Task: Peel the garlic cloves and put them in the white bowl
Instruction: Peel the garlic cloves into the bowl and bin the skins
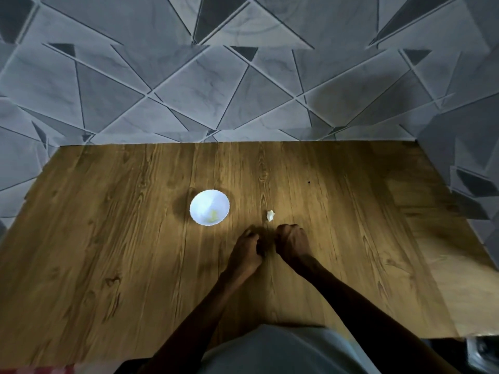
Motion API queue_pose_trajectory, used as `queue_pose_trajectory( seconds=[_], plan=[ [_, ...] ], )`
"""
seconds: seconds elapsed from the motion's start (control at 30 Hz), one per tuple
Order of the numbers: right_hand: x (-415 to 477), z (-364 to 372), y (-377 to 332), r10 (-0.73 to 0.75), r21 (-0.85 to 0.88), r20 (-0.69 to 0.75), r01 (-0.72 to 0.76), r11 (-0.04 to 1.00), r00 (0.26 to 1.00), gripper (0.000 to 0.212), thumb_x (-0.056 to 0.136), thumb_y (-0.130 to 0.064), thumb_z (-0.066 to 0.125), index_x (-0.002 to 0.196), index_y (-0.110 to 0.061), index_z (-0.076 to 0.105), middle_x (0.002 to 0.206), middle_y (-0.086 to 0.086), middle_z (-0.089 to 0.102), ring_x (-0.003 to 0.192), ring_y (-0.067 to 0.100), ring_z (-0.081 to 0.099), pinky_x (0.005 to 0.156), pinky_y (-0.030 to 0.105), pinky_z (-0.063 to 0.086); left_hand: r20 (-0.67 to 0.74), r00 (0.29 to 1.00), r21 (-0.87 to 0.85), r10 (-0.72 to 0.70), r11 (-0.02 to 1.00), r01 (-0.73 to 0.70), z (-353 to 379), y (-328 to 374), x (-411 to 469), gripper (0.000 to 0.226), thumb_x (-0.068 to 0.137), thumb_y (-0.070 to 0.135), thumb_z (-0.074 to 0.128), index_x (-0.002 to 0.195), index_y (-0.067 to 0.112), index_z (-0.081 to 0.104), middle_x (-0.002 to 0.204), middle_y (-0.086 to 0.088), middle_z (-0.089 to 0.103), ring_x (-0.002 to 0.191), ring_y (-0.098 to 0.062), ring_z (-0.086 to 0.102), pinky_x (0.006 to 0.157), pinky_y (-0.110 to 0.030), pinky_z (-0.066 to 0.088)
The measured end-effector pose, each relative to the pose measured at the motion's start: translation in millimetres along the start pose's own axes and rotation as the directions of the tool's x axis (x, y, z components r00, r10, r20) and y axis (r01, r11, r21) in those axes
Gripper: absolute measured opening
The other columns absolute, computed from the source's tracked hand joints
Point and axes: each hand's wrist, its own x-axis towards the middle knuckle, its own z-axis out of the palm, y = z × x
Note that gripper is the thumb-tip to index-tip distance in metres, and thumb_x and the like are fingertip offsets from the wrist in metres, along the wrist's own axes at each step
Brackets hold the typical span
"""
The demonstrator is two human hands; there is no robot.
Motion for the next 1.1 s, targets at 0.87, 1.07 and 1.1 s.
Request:
queue_pose_trajectory(
  seconds=[0.87, 1.07, 1.1],
  plan=[
    [-1, -11, 7, 0.101, 0.677, 0.038, -0.1, 0.729, 0.994, 0.011, 0.075, -0.009, 0.083, 0.074, -0.005, 0.073, 0.068, -0.002, 0.07, 0.06, 0.006, 0.068, 0.061, 0.031, 0.061, 0.021, 1.0, -0.306, -0.019, 0.952, 0.025, -20, 12, 7, 0.021, 0.09, 0.011, 0.064, 0.109, 0.014, 0.071, 0.111, 0.002, 0.07, 0.104, -0.011, 0.061, 0.089, -0.02, 0.044],
    [3, -16, 4, 0.169, 0.876, 0.144, -0.205, 0.436, 0.975, 0.005, 0.088, 0.011, 0.064, 0.085, 0.014, 0.067, 0.067, 0.006, 0.071, 0.057, 0.012, 0.07, 0.055, 0.026, 0.058, -0.099, 0.993, -0.458, -0.064, 0.889, 0.011, -30, 14, 2, 0.014, 0.086, 0.007, 0.068, 0.087, 0.019, 0.074, 0.084, 0.011, 0.071, 0.079, 0.002, 0.063, 0.076, -0.014, 0.047],
    [4, -14, 6, 0.161, 0.877, 0.119, -0.18, 0.445, 0.98, 0.007, 0.087, 0.009, 0.065, 0.086, 0.016, 0.066, 0.064, 0.003, 0.071, 0.057, 0.013, 0.07, 0.053, 0.027, 0.059, -0.102, 0.992, -0.479, -0.07, 0.878, 0.013, -32, 16, 0, 0.013, 0.087, 0.007, 0.068, 0.087, 0.018, 0.074, 0.082, 0.011, 0.07, 0.074, 0.006, 0.062, 0.072, -0.01, 0.046]
  ],
)
